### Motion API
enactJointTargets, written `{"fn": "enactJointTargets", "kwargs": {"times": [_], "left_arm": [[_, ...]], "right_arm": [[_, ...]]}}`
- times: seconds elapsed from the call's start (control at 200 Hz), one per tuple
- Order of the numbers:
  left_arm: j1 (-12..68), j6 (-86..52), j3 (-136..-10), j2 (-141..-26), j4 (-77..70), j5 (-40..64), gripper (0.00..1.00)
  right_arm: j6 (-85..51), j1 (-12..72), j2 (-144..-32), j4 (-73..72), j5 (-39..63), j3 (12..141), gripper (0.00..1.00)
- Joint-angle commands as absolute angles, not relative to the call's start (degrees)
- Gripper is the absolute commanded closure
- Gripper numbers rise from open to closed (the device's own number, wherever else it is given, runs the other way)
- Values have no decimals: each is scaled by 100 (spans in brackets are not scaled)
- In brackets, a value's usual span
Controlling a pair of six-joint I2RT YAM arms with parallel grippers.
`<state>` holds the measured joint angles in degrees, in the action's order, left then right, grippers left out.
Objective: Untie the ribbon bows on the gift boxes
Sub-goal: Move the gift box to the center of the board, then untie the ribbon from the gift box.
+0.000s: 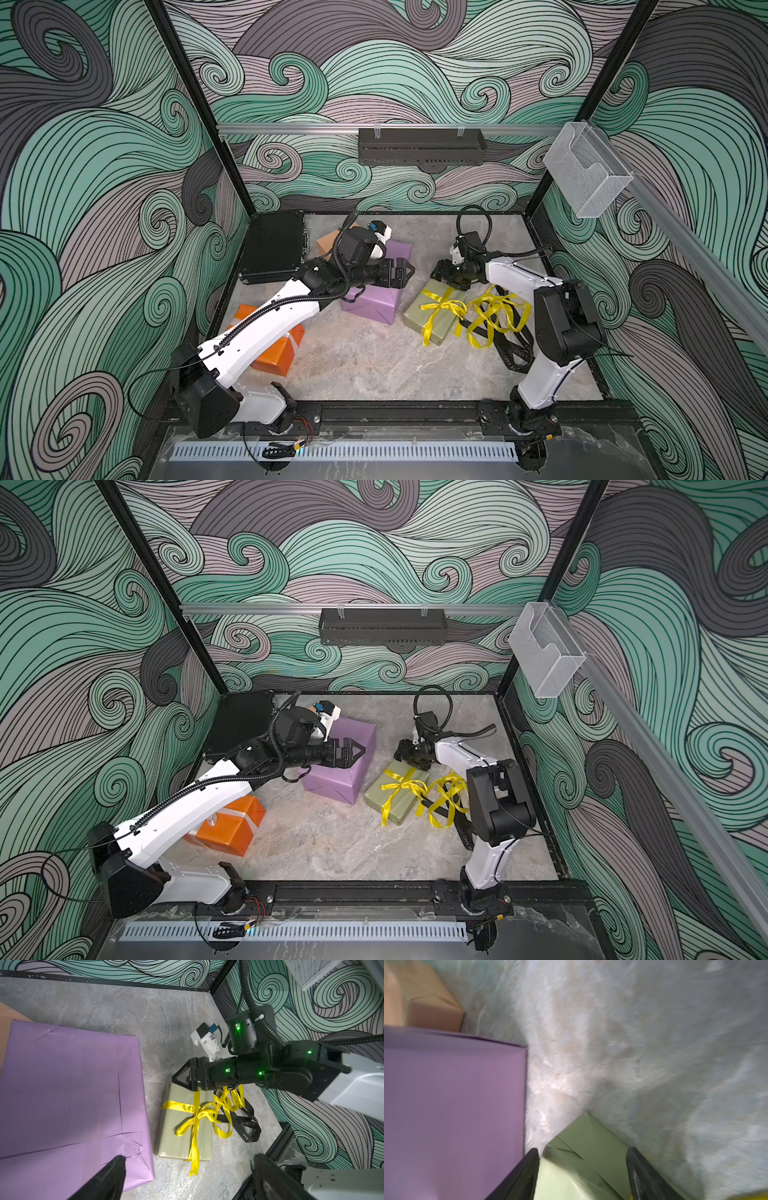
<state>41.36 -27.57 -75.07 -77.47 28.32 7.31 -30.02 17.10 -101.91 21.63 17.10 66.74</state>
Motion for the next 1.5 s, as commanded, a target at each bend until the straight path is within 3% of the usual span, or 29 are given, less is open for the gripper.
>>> {"fn": "enactJointTargets", "kwargs": {"times": [0.0,0.125,0.29,0.47,0.595,0.675,0.811,0.956,1.046,1.161,1.371,1.496], "left_arm": [[4113,-2542,-7667,-7743,2805,525,5],[4113,-2457,-7637,-7820,2789,385,6],[4113,-2413,-7699,-7928,2883,256,14],[4269,-2166,-7723,-7679,2935,-133,19],[4605,-1769,-8309,-7884,3901,-308,25],[4701,-1655,-8499,-8110,4298,-66,30],[4767,-1663,-8581,-8753,4454,72,50],[4821,-1780,-8605,-9197,4460,369,51],[4825,-1796,-8654,-9387,4452,671,47],[4825,-1813,-8705,-9654,4527,878,47],[4825,-1923,-8763,-9901,4597,1011,50],[4832,-1975,-8771,-10030,4639,1054,51]], "right_arm": [[-2885,1774,-9976,2174,1840,6911,30],[-2727,1775,-9362,2392,1287,6840,29],[-2805,1793,-7160,1771,543,5579,28],[-3242,1949,-4622,1319,958,3979,37],[-3358,2210,-3775,2153,1238,3582,44],[-3306,2371,-3769,2886,1227,3563,47],[-3117,2599,-4273,3652,1198,3768,53],[-3145,2902,-4640,3609,1299,3773,54],[-3298,3139,-4962,3459,1419,3733,54],[-3953,3440,-5141,2653,1652,3339,55],[-4803,4155,-5382,1416,956,3005,57],[-4869,4315,-5962,1651,642,3366,62]]}}
